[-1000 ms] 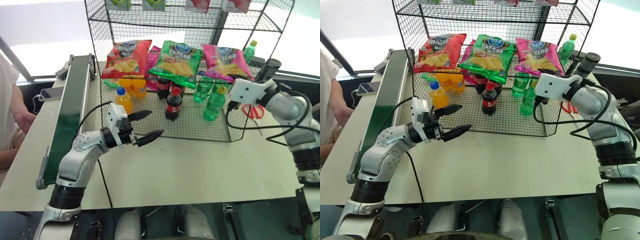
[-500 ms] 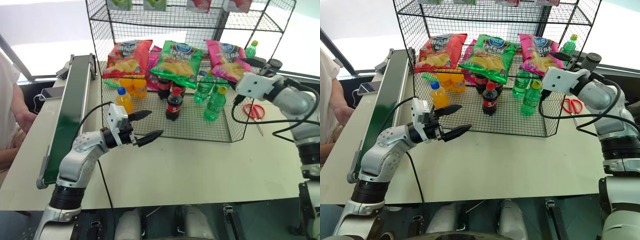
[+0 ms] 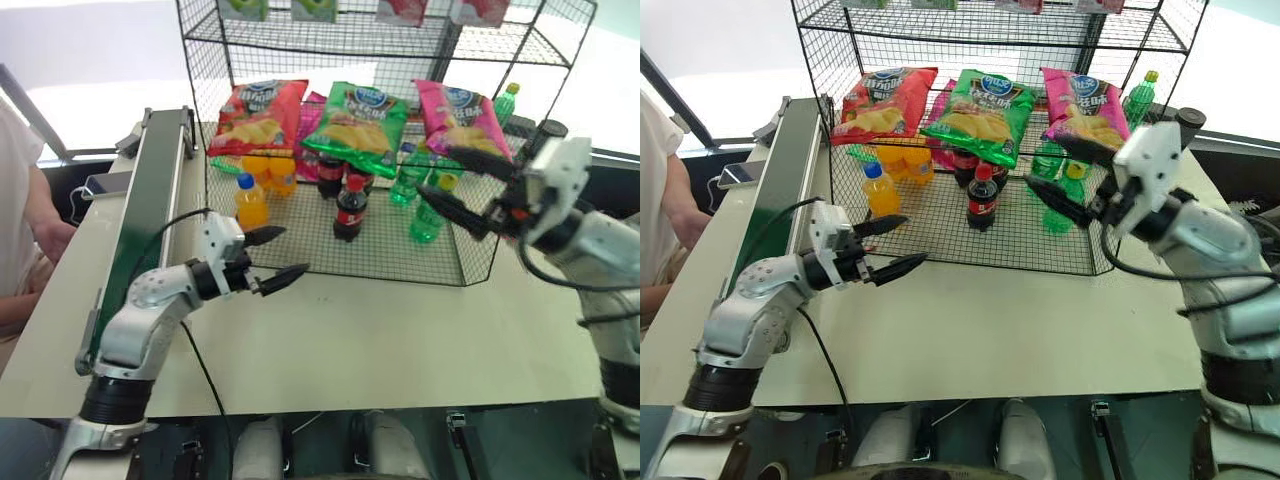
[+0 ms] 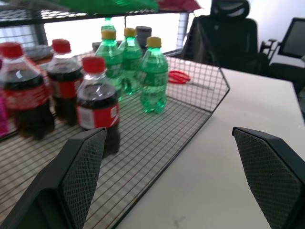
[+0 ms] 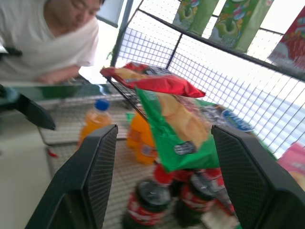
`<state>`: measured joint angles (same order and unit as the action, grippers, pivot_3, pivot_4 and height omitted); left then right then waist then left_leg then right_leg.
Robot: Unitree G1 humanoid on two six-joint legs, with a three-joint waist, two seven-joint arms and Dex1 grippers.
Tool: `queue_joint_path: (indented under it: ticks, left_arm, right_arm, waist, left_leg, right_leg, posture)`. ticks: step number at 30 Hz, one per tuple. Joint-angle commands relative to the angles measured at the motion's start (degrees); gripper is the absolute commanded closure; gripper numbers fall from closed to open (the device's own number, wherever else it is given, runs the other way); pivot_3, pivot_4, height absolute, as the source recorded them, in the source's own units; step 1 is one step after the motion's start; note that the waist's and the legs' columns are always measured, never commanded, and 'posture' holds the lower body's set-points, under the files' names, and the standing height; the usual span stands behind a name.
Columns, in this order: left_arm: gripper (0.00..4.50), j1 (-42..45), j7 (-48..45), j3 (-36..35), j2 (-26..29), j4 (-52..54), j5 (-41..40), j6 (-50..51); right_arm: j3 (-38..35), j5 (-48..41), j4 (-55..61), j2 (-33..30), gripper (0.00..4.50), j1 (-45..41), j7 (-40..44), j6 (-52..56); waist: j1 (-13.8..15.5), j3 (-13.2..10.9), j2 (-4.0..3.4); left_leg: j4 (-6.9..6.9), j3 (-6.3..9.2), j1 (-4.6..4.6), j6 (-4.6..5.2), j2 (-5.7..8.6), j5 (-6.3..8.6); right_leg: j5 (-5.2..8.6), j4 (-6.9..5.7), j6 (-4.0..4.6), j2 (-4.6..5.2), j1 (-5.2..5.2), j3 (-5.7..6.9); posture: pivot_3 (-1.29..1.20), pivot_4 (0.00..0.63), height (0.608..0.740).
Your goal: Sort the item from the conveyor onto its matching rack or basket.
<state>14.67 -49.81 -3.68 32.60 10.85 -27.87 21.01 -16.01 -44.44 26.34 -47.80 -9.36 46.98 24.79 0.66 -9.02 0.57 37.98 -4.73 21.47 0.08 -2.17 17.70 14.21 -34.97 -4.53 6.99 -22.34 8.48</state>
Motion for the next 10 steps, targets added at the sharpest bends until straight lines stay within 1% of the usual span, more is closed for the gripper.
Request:
queue_joint_path:
  ticks: [1,3,5,7,9,10]
  left_arm:
    - [0.00,-1.06,-0.88,-6.51,4.63,-0.38,-1.36,0.84]
    - [0.00,-2.28,-1.82,-9.10,7.23,-1.65,-1.37,0.54]
    - [0.00,-3.52,-2.91,-11.04,9.13,-3.06,-1.68,0.75]
    - [0.00,-4.41,-3.47,-12.13,10.18,-4.20,-1.40,0.47]
    - [0.00,-5.21,-4.15,-12.84,11.18,-6.06,-0.67,-0.12]
    - [0.00,-5.38,-4.73,-13.44,11.28,-7.13,-0.20,-2.01]
  right_arm:
    - [-6.24,-2.58,2.73,-3.76,1.25,11.27,8.48,2.81]
    - [-7.84,0.67,1.18,-3.94,1.25,17.05,11.21,0.18]
    - [-8.59,2.38,0.20,-3.97,1.25,19.94,12.41,-1.03]
    - [-8.54,4.35,0.16,-4.16,1.25,21.23,13.53,-2.51]
    - [-8.37,5.10,-0.30,-3.76,1.25,20.66,12.58,-2.27]
    - [-7.91,6.23,-0.80,-3.57,1.25,20.45,12.69,-3.26]
  waist:
    - [0.24,0.00,0.00]
    - [0.25,0.00,0.01]
    - [0.04,0.00,-0.01]
    - [-0.05,0.00,-0.01]
    - [-0.06,0.00,-0.01]
    - [-0.06,0.00,-0.01]
  left_leg:
    - [0.01,-0.01,0.00,0.03,0.01,0.02]
    - [0.03,-0.05,0.02,0.05,0.08,0.03]
    - [0.04,-0.10,-0.04,0.05,0.10,0.03]
    - [0.04,-0.15,-0.05,0.05,0.09,0.04]
    - [0.04,-0.15,-0.06,0.04,0.05,0.04]
    - [0.04,-0.15,-0.07,0.04,0.02,0.04]
  right_leg:
    - [0.00,0.01,0.00,0.01,0.00,-0.01]
    - [0.00,0.01,0.00,0.07,-0.02,-0.03]
    - [0.00,0.00,-0.01,0.08,0.00,-0.03]
    - [0.00,-0.01,-0.01,0.07,-0.07,-0.10]
    - [0.01,-0.05,0.00,0.02,-0.10,-0.14]
    - [0.01,-0.06,0.00,-0.01,-0.11,-0.15]
  posture:
    - [0.00,0.150,0.740]
    - [0.00,0.150,0.740]
    - [0.00,0.150,0.740]
    - [0.00,0.150,0.740]
    - [0.00,0.150,0.740]
    - [0.00,0.150,0.740]
